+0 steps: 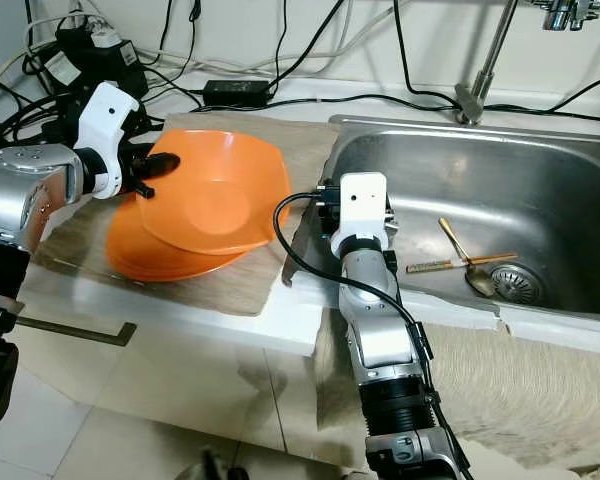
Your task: Kitchen organization
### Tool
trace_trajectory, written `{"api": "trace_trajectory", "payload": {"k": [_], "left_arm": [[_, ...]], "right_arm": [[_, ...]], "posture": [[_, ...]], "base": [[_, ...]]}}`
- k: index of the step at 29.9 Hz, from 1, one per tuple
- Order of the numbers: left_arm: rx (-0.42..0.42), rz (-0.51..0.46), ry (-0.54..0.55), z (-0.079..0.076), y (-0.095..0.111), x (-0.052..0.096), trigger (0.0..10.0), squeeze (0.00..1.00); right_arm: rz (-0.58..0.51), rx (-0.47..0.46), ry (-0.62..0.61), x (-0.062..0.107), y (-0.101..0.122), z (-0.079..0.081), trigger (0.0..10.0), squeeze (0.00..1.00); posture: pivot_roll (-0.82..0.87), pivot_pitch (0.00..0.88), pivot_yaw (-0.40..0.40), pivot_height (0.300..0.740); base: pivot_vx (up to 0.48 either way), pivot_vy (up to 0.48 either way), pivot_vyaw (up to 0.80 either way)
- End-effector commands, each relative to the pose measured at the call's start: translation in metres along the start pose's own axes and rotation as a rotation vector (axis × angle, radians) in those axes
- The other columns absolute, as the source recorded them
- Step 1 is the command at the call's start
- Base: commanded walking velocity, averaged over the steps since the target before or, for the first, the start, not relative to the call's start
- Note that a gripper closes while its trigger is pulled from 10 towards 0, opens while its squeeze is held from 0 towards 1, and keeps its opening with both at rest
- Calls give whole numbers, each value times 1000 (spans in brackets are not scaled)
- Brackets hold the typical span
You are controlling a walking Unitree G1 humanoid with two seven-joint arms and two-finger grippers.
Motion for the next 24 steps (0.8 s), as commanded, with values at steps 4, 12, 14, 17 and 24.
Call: {"api": "trace_trajectory", "payload": {"k": [4,12,14,17,24], "left_arm": [[14,54,25,2,-18,-3,0,0],[6,41,-11,-7,-20,-6,0,0],[3,35,-15,-8,-20,-7,0,0],[5,27,-15,-9,-18,-6,0,0],[5,-9,-14,-8,-11,-4,0,0]], "right_arm": [[1,3,23,0,0,7,10000,0],[6,4,25,1,-1,8,10000,0],[8,4,26,1,-1,8,10000,0],[11,4,27,1,-2,8,10000,0],[17,3,30,1,-4,9,10000,0]], "posture": [[54,21,87,740],[51,25,89,740],[50,25,89,740],[51,25,89,740],[55,25,87,740]], "base": [[0,0,0],[0,0,0],[0,0,0],[0,0,0],[0,0,0]]}}
Point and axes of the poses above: a point about 5 cm out from each wrist's last joint towards the gripper, its own x axis pointing back from the gripper into the wrist, its own y axis along the axis of the wrist's last joint, z = x × y, the point moved 4 cm from there along -x, pointing out of the wrist towards the gripper, and after that the axes turned 8 degrees about x, right-handed, at the moved point
